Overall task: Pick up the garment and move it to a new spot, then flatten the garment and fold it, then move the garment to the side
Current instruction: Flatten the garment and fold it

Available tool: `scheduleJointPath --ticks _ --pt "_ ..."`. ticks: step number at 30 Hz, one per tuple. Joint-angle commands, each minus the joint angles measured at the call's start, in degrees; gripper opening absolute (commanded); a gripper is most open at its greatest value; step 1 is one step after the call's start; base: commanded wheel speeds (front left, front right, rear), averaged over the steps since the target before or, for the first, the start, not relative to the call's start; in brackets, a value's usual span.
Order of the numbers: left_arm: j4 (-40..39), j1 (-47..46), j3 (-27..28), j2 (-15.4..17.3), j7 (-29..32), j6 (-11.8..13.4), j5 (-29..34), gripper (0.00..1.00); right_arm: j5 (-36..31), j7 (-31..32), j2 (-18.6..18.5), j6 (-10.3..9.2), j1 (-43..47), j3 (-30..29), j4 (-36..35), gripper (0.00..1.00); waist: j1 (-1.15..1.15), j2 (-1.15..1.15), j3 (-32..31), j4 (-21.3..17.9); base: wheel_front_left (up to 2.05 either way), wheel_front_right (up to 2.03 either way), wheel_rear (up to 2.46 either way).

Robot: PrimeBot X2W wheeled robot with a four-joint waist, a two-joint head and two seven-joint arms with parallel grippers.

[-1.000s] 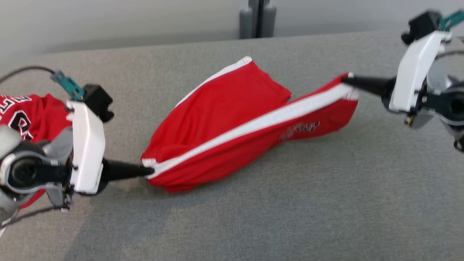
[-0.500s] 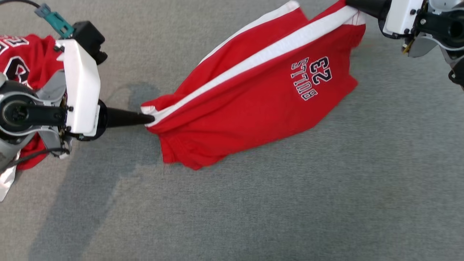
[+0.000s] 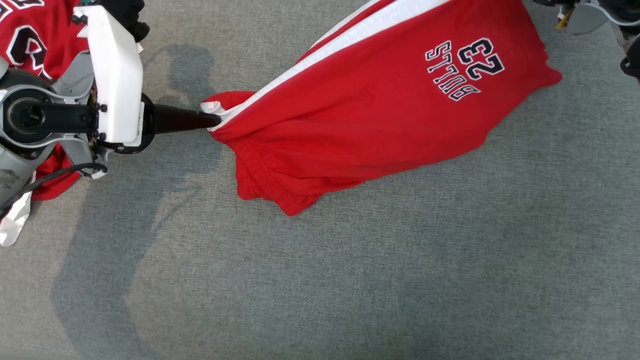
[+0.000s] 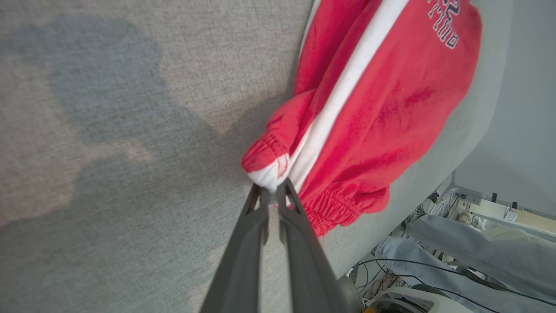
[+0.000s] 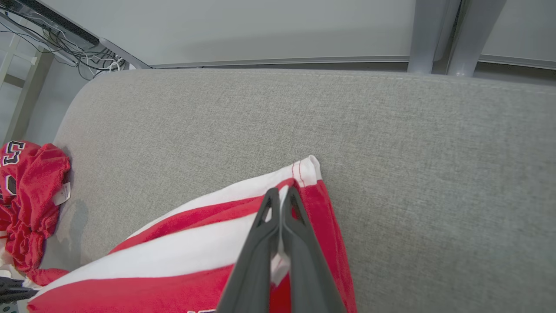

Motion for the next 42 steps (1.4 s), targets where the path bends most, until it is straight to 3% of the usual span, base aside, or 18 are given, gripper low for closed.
scheduleJointPath --ticks 1,6,7,8,9,10,21,28,36,39,40,42 --pt "0.34 -1.05 -0.11 -0.19 0.35 -0.14 0.52 0.0 0.1 -0.7 0.05 0.01 -0.69 -0.28 0.37 0.0 0.0 0.0 0.38 0.29 0.0 0.0 0.0" --pt "1.11 -1.48 -0.1 -0.98 0.6 -0.54 1.43 0.0 0.42 -1.45 0.53 0.01 -1.23 0.09 1.04 0.0 0.0 0.0 0.72 0.57 0.0 0.0 0.0" --pt "1.32 -1.61 -0.11 -1.05 0.45 -0.58 1.79 0.16 0.3 -1.99 0.58 0.01 -1.38 0.13 1.1 0.06 0.0 0.0 0.73 0.52 0.0 0.0 0.0" --pt "1.48 -1.61 -0.11 -1.12 0.36 -0.55 1.97 0.61 0.15 -2.57 0.65 0.01 -1.45 0.21 1.1 0.45 0.0 0.0 0.72 0.44 0.0 0.0 0.0" --pt "1.72 -1.52 -0.13 -1.2 0.36 -0.56 2.15 0.88 0.02 -3.32 0.73 0.01 -1.38 0.33 0.99 1.0 0.0 0.0 0.66 0.33 0.0 0.0 0.0" --pt "1.94 -1.48 -0.14 -1.24 0.31 -0.59 2.4 1.0 -0.08 -4.14 0.74 0.01 -1.32 0.45 0.76 1.0 0.0 0.0 0.57 0.23 0.0 0.0 0.0" --pt "3.56 -0.1 -0.43 -0.29 0.27 -0.72 3.52 1.0 0.69 -8.71 -0.09 0.01 2.39 2.69 -0.55 1.0 0.0 0.0 -4.01 -0.67 0.0 0.0 0.0" --pt "0.41 2.36 1.9 1.56 -8.21 -0.74 7.01 1.0 2.38 -17.58 -1.83 0.01 7.24 3.61 -4.28 1.0 0.0 0.0 -9.24 -1.05 0.0 0.0 0.0" --pt "-6.79 10.14 4.81 5.91 -33.33 -0.61 19.19 1.0 3.65 -26.35 -3.15 0.01 12.72 5.26 -3.19 1.0 0.0 0.0 -12.97 -0.7 0.0 0.0 0.0" --pt "-8.07 13.46 6.39 5.38 -44.09 -0.53 22.73 1.0 4.77 -28.07 -3.53 0.01 14.71 5.55 -1.68 1.0 0.0 0.0 -13.24 0.39 0.0 0.0 0.0" --pt "-9.29 15.42 7.43 5.38 -50.58 1.08 25.54 1.0 5.16 -28.63 -4.12 0.01 15.93 5.98 -0.4 1.0 0.0 0.0 -13.48 1.25 0.0 0.0 0.0" --pt "-11.18 17.69 7.65 5.26 -55.91 3.57 28.49 1.0 5.7 -28.49 -4.68 0.01 16.65 6.36 1.28 1.0 0.0 0.0 -13.5 2.16 0.0 0.0 0.0"
